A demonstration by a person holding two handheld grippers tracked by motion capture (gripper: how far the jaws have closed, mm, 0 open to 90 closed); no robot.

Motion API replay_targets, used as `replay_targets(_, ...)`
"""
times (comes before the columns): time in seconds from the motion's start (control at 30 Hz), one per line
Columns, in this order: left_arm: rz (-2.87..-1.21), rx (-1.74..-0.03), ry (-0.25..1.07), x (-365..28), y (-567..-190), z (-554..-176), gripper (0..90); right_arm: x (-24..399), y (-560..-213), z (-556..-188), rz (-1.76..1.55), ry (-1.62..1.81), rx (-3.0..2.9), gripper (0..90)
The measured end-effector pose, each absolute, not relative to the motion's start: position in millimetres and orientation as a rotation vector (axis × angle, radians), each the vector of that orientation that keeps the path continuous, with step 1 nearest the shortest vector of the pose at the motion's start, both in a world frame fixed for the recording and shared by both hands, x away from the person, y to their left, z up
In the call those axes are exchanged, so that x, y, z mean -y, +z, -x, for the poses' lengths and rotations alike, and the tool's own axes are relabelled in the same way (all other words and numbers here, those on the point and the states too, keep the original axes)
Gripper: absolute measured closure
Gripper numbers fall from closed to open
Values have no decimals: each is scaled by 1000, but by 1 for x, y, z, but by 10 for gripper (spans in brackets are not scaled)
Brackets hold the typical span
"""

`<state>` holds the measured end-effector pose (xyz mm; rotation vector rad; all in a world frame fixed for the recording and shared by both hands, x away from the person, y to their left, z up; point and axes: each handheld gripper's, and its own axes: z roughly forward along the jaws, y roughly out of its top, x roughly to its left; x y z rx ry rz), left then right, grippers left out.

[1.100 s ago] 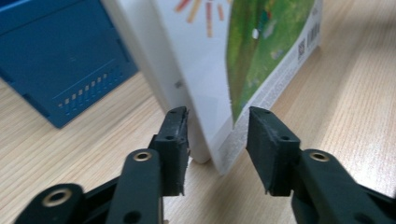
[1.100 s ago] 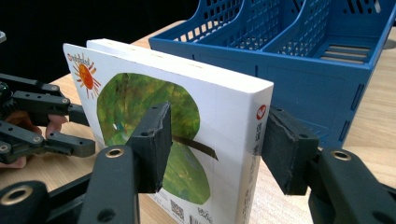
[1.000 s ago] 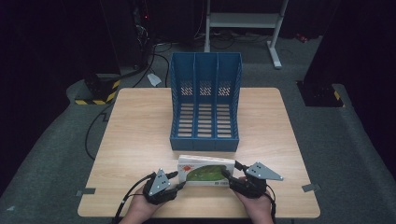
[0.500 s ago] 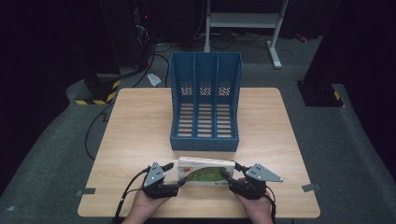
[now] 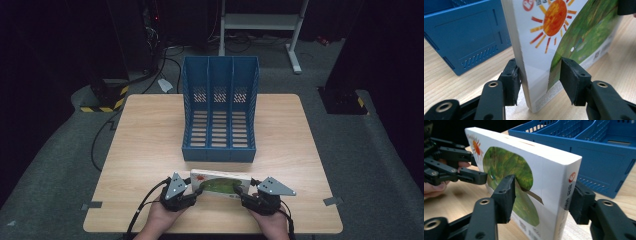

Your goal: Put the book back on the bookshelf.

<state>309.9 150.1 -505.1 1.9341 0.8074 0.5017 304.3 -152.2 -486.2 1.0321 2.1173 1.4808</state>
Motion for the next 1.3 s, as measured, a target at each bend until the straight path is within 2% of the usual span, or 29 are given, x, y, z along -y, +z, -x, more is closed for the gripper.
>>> replay_targets(0.43, -1928, -790, 609, -135, -507, -326, 516, 152, -483, -312, -1030, 1441, -2058, 414)
replay_targets(0.63, -1938, -779, 600, -133, -508, -329, 507, 155, -485, -309, -1050, 1442, -2059, 411)
replay_targets(1.13, -1910, -817, 590, -136, -509, -331, 384, 156, -487, -307, -1064, 1479, -2079, 404)
replay_targets(1.27, -1890, -834, 573, -138, -509, -331, 384, 157, -486, -310, -1060, 1494, -2079, 425)
replay_targets(1.3, -1890, -834, 573, -138, -509, -331, 383, 158, -485, -310, -1059, 1501, -2078, 453)
